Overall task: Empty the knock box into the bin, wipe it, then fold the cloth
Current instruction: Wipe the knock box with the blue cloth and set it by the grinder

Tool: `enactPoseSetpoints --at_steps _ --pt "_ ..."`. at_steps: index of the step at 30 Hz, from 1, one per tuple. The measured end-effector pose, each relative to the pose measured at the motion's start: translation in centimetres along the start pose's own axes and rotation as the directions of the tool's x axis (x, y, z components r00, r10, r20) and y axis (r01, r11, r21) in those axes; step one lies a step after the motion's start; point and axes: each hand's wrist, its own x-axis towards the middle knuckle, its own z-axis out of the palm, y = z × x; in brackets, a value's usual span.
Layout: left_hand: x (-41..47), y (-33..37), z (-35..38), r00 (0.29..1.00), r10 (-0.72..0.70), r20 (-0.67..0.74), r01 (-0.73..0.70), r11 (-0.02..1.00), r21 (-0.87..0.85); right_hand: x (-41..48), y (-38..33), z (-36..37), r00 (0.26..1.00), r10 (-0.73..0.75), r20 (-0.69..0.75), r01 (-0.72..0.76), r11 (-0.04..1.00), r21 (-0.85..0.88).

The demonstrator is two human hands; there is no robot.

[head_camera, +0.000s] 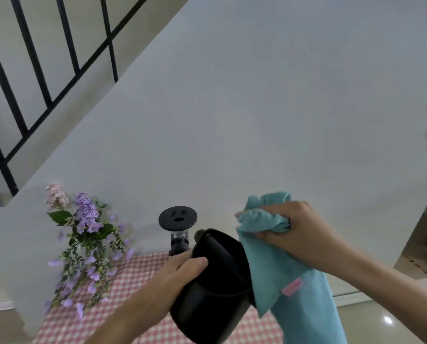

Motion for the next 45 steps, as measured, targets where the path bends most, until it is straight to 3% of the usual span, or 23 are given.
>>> enactPoseSetpoints --at_steps 2,5,9,11,13,17,19,21,23,26,28,31,34,36,38,40,42,45 --pt "-0.5 -0.1 0.3 0.993 0.117 0.021 -0.118 0.992 0.050 0.6 -1.5 1.0 0.988 -0.155 -0.030 0.155 0.987 0.033" --pt "0.4 -0.3 1.1 0.965 0.258 -0.052 -0.250 0.960 0.127 1.9 -2.5 3.4 0.956 -0.220 0.192 0.230 0.973 -0.032" --pt "-0.4 -0.2 1.4 0.947 0.316 -0.059 -0.302 0.938 0.171 3.3 -0.5 3.6 0.915 0.068 0.398 -0.135 0.981 0.143" --pt "-1.1 -0.4 1.1 0.935 0.346 -0.074 -0.328 0.926 0.190 2.9 1.3 3.3 0.878 0.119 0.463 -0.256 0.935 0.245" --pt "-1.1 -0.8 0.8 0.927 0.356 -0.115 -0.321 0.916 0.242 2.1 2.6 3.8 0.879 0.144 0.455 -0.263 0.941 0.211" --pt "-0.3 -1.7 0.8 0.922 0.376 -0.091 -0.326 0.881 0.342 1.7 3.3 5.7 0.946 0.096 0.311 -0.090 0.995 -0.034" --pt "-0.1 -1.6 1.0 0.929 0.367 -0.046 -0.330 0.879 0.344 2.2 2.9 6.2 0.960 0.041 0.278 -0.026 0.998 -0.056" --pt "0.1 -1.7 0.7 0.920 0.388 -0.060 -0.345 0.872 0.346 2.6 2.8 6.2 0.958 0.079 0.276 -0.072 0.997 -0.035" --pt "0.3 -2.4 0.2 0.891 0.437 -0.123 -0.372 0.857 0.356 2.4 3.3 5.7 0.914 0.210 0.346 -0.199 0.978 -0.067" --pt "0.4 -3.0 -0.2 0.846 0.488 -0.214 -0.370 0.826 0.425 1.0 3.8 4.9 0.784 0.351 0.512 -0.332 0.934 -0.132" --pt "0.5 -3.2 -0.6 0.865 0.457 -0.207 -0.361 0.853 0.376 -0.1 3.4 4.9 0.829 0.305 0.468 -0.301 0.950 -0.086" --pt "0.2 -2.6 -1.5 0.947 0.318 -0.047 -0.300 0.926 0.228 -0.7 1.8 4.5 0.914 0.115 0.388 -0.095 0.993 -0.071" --pt "0.6 -1.5 -2.0 1.000 0.006 0.004 -0.006 0.990 0.137 -0.6 0.3 3.8 0.889 -0.081 0.451 0.107 0.994 -0.032" --pt "1.1 -2.6 -1.9 0.991 0.026 0.132 -0.027 1.000 0.010 -0.4 -0.6 3.5 0.879 -0.177 0.443 0.155 0.984 0.085" --pt "1.4 -2.2 -1.8 0.999 0.039 -0.011 -0.040 0.998 -0.058 -0.2 -1.5 3.4 0.875 -0.242 0.419 0.135 0.954 0.269" --pt "0.7 0.2 -1.1 0.999 0.027 -0.037 -0.022 0.989 0.144 0.3 -2.0 3.3 0.878 -0.241 0.413 0.058 0.911 0.409" --pt "1.2 0.4 -0.6 0.998 -0.060 -0.012 0.061 0.991 0.118 1.1 -2.4 3.2 0.862 -0.229 0.453 -0.007 0.887 0.461" --pt "-0.1 -0.9 -0.7 0.991 0.125 -0.044 -0.119 0.986 0.115 2.3 -1.7 3.2 0.891 -0.175 0.418 -0.044 0.885 0.463"
